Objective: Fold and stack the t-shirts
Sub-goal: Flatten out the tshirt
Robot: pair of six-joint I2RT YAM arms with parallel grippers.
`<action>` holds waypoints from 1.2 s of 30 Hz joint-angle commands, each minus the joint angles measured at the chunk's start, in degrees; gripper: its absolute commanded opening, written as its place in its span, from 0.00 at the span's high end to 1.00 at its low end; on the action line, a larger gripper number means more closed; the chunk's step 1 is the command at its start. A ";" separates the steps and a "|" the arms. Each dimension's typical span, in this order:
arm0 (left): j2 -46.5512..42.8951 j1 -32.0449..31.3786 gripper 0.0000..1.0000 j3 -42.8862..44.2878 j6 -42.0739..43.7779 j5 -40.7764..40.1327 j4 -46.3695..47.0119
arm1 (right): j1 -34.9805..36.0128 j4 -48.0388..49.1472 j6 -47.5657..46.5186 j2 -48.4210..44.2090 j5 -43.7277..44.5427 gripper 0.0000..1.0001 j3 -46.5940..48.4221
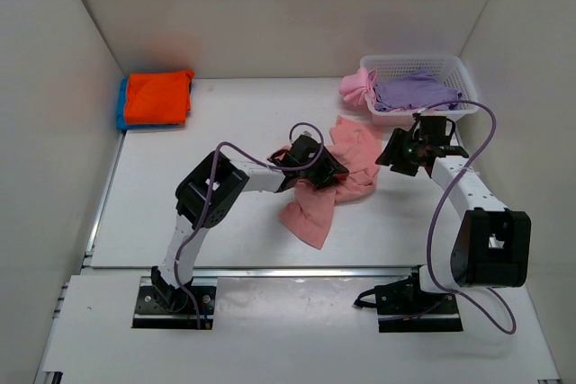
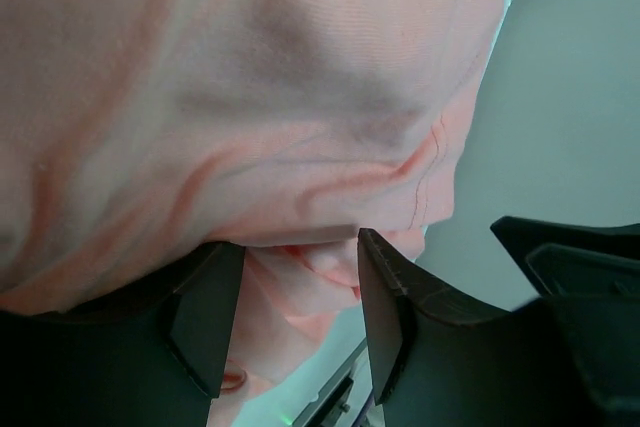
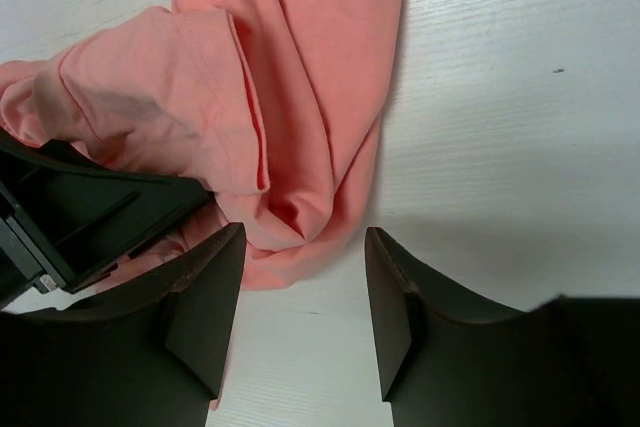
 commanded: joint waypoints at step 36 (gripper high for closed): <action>-58.00 30.49 1.00 -28.06 31.81 14.68 -26.51 | 14.34 -0.71 -3.07 8.92 3.58 0.67 15.13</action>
